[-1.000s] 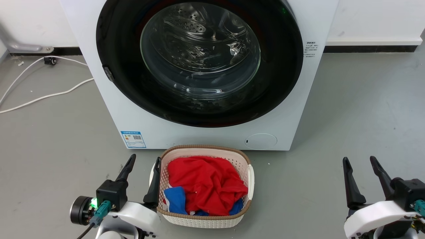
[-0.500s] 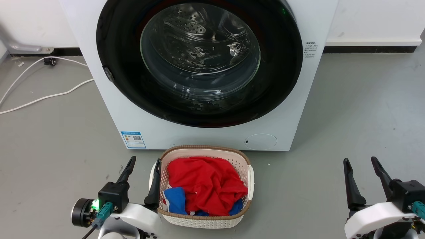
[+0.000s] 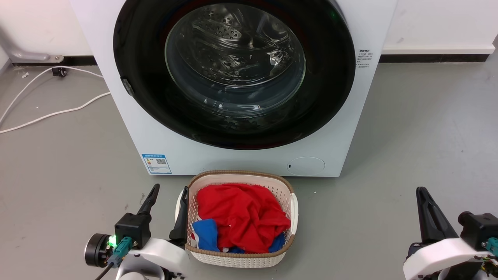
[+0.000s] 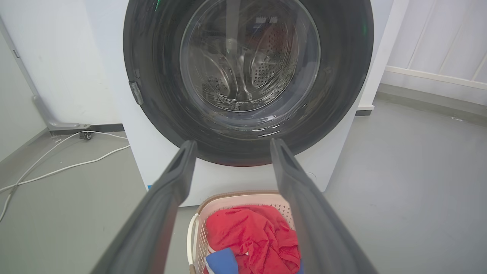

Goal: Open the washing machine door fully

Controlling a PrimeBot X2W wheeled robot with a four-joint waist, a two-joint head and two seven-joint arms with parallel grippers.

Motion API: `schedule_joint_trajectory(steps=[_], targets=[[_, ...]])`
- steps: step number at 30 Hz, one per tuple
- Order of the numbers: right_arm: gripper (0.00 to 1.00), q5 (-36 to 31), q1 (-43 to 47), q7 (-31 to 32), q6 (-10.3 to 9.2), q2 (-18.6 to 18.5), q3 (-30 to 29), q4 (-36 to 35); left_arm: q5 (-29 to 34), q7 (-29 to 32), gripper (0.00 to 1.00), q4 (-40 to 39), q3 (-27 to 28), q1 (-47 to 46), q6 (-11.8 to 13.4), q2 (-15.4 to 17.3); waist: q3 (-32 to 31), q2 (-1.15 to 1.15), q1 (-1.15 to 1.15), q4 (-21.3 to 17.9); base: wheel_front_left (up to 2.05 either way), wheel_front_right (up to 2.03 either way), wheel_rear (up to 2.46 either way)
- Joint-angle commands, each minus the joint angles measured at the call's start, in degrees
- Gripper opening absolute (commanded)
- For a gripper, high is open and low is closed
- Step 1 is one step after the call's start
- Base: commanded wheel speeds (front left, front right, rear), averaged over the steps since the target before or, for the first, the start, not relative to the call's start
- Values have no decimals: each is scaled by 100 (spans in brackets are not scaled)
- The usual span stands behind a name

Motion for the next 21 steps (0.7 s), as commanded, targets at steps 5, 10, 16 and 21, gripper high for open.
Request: schedule_joint_trajectory(steps=[5, 10, 16, 21], targets=[[0, 565, -99, 69, 0, 14, -116, 230, -42, -13, 100, 16, 2, -75, 66, 11, 4, 0, 0, 4, 0, 0, 0], [0, 1130, -332, 27, 1, 11, -466, 555, -84, -14, 100, -17, 15, -80, 90, 18, 57, 0, 0, -3, 0, 0, 0], [0, 1820, -1198, -211, 1, 10, -1364, 1452, -70, -13, 100, -116, 11, -220, 180, -8, 408, 0, 0, 46, 0, 0, 0], [0, 2943, -2067, -252, 1, 10, -1925, 2043, -81, -17, 100, -201, 16, -401, 207, -10, 795, 0, 0, 110, 0, 0, 0]])
